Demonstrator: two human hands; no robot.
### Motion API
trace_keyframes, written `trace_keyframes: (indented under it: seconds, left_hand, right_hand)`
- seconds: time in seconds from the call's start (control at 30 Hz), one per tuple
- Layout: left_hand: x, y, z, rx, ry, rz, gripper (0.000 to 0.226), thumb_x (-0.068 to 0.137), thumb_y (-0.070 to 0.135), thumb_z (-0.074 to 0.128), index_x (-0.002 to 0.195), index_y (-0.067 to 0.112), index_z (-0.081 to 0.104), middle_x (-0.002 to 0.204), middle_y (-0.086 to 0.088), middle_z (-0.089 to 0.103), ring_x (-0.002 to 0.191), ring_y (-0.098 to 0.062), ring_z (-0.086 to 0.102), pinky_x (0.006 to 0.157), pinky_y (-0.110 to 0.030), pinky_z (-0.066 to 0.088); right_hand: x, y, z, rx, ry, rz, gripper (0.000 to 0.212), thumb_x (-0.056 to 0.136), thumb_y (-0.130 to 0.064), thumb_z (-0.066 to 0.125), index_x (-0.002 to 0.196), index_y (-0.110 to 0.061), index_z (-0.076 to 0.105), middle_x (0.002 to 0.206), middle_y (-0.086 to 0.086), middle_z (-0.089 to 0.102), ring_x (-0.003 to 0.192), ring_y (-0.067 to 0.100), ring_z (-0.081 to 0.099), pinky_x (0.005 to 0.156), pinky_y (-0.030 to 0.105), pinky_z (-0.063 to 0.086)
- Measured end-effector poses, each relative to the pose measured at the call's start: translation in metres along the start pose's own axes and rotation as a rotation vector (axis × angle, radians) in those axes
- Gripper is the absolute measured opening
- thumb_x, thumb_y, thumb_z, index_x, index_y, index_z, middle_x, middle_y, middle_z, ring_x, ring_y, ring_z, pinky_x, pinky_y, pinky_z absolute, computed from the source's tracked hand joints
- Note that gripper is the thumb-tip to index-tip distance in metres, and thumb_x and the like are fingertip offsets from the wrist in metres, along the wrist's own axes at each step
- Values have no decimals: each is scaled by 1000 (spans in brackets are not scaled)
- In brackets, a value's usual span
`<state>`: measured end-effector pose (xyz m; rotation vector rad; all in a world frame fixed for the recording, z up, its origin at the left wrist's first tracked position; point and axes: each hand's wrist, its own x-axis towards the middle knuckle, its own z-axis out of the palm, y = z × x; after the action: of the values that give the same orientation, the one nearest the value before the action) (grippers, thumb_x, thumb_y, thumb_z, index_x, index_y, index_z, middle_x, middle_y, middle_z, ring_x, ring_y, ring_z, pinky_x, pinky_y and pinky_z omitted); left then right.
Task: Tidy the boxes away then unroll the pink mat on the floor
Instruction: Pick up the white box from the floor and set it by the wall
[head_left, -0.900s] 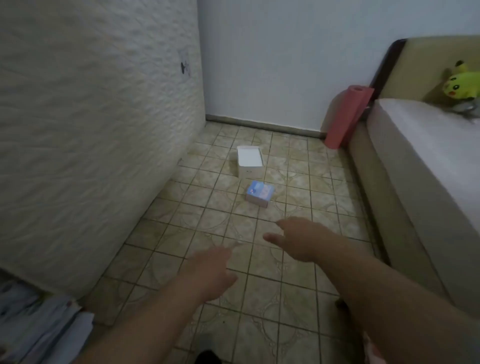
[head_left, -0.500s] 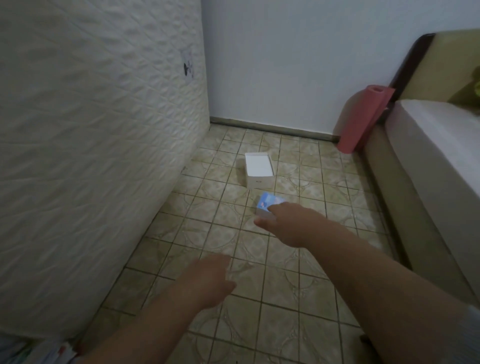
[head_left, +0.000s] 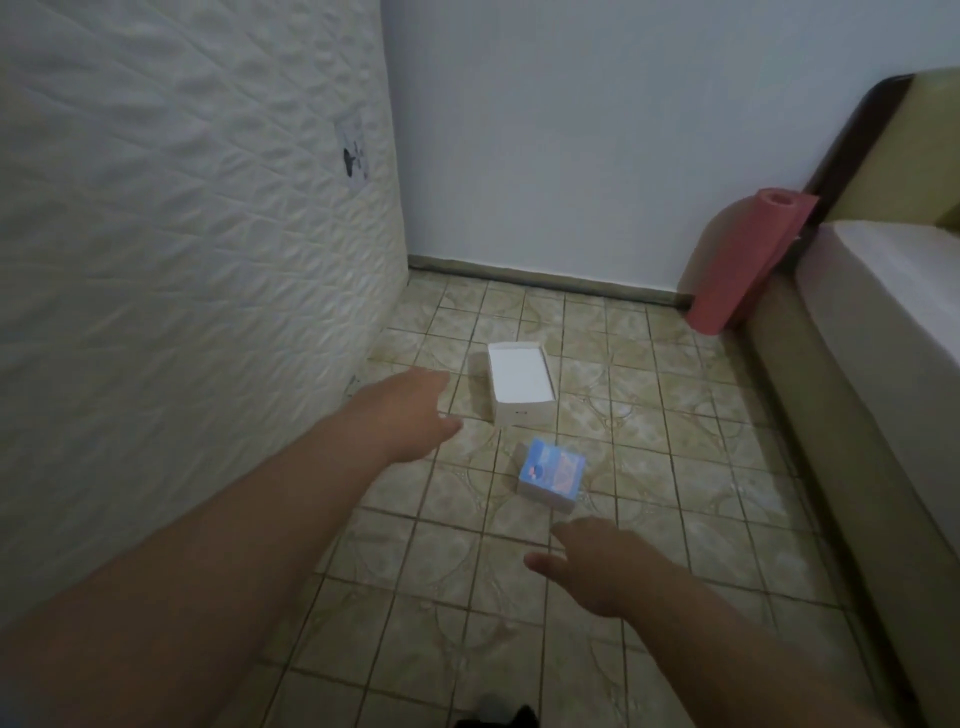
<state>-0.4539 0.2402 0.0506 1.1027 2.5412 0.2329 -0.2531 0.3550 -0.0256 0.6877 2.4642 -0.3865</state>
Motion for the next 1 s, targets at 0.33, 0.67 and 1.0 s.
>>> trace_keyframes:
  seconds: [0.33,0.67,1.0]
  left_hand:
    - [113,-34,31,-36,-239,-57,69,91,52,44,149,26,18,157,2,21,143,-18,23,114,-35,19]
    - [274,-124,-22,51,-311,33,63,91,48,43,145,22,25,152,-1,32,137,-18,31,112,-36,23]
    - [552,-127,-180,187,-133,234,58,90,43,50,141,19,36,146,-8,41,128,-27,44,102,-37,40]
  right_hand:
    - [182,2,-195,-3,128,-50,75,91,-65,30,144,-13,35,149,12,38,134,28,38,107,42,32]
    - [348,-36,-312,97,217,16,76,89,-67,26,147,-17,31,154,8,33,139,27,32,111,43,26]
    - [455,-55,-298,134,25,108,49,97,-52,33,139,-27,41,139,15,46,125,32,45,99,45,40]
